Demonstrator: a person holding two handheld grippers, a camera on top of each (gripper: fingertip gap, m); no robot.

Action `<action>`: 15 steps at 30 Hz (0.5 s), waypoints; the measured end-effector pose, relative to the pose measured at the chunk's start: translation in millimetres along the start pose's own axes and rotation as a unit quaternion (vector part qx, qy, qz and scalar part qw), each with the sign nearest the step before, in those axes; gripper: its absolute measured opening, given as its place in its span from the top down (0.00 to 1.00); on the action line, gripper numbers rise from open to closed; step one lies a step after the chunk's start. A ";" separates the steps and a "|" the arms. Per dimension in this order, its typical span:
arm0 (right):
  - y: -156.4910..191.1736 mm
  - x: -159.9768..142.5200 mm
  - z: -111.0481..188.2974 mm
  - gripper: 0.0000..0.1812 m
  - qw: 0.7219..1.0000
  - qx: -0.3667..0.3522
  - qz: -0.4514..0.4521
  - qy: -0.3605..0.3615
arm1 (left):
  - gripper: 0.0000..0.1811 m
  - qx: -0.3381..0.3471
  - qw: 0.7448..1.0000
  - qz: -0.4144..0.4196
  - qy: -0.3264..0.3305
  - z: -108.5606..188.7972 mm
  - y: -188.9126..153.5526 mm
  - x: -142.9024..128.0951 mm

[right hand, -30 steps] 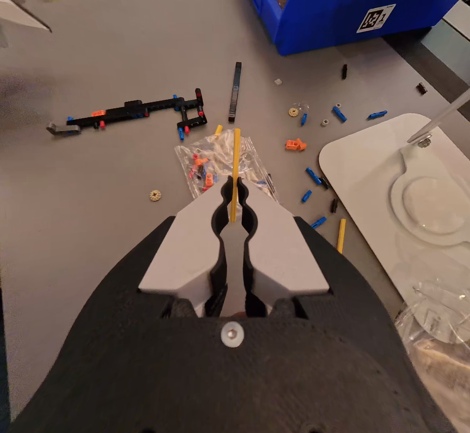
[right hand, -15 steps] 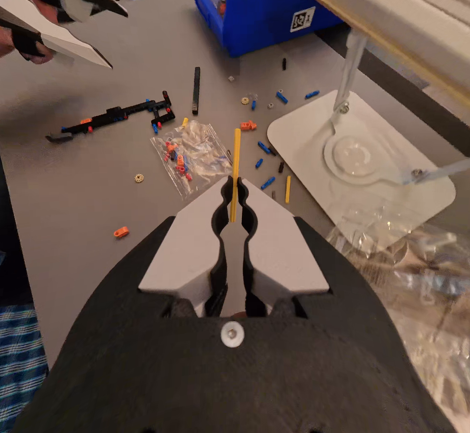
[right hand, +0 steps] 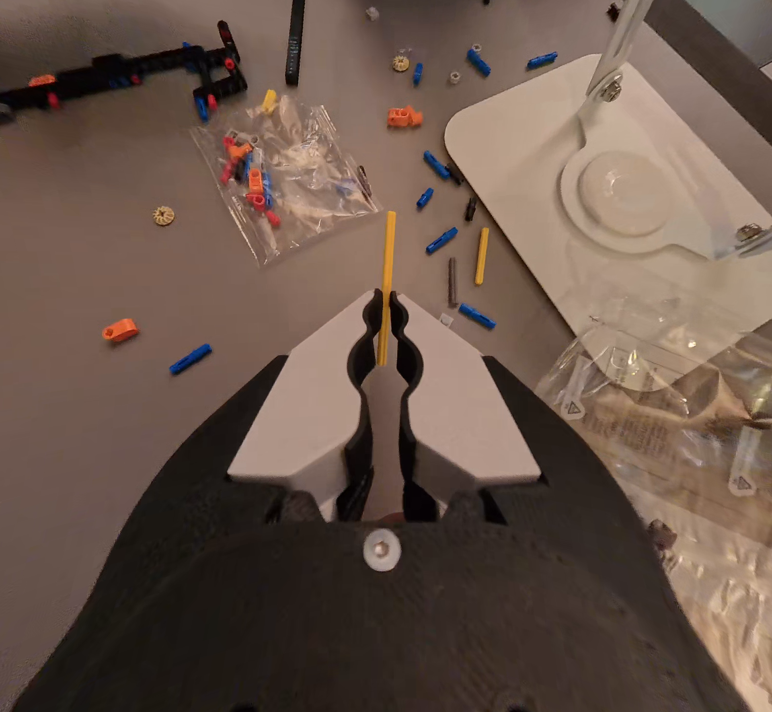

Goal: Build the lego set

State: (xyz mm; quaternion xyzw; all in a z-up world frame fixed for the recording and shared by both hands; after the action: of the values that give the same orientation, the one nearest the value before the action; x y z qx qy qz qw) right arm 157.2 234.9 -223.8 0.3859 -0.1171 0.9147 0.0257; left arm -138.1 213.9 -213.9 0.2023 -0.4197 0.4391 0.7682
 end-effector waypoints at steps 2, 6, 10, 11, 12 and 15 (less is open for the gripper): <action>-2.0 9.3 -0.7 0.99 1.000 -0.006 0.009 -0.008 | 0.63 -0.010 1.000 0.007 -0.006 0.7 3.9 -3.6; -3.5 24.3 -8.5 0.99 0.999 -0.004 0.033 -0.004 | 0.65 -0.020 0.999 0.019 -0.017 3.3 10.0 -4.9; 2.5 29.0 -14.9 0.99 0.999 0.014 0.026 -0.021 | 0.69 -0.028 0.999 0.017 -0.033 -0.4 14.0 -8.0; 4.8 27.9 -16.0 0.99 0.999 0.019 0.022 -0.023 | 0.70 -0.031 0.998 0.022 -0.040 -1.5 14.7 -9.5; 6.2 26.9 -16.3 0.99 0.999 0.021 0.020 -0.025 | 0.71 -0.032 0.998 0.028 -0.045 -2.4 15.1 -10.9; 5.9 28.8 -13.2 0.99 0.999 0.019 0.010 -0.030 | 0.74 -0.033 0.998 0.024 -0.048 -1.1 13.3 -13.6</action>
State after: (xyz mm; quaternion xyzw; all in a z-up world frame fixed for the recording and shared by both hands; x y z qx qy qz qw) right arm 127.0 231.1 -213.3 0.4122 -0.1043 0.9051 0.0060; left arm -152.4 214.9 -226.5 0.1870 -0.4751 0.4333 0.7427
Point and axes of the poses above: each gripper's, where its closed fingertips meet, z back along the fingers, x out of its top, y = z × x across the jaws, the point moved 8 cm from there along z, back along the fingers, and after that the axes turned 13 degrees about z, right-handed, at the moved point
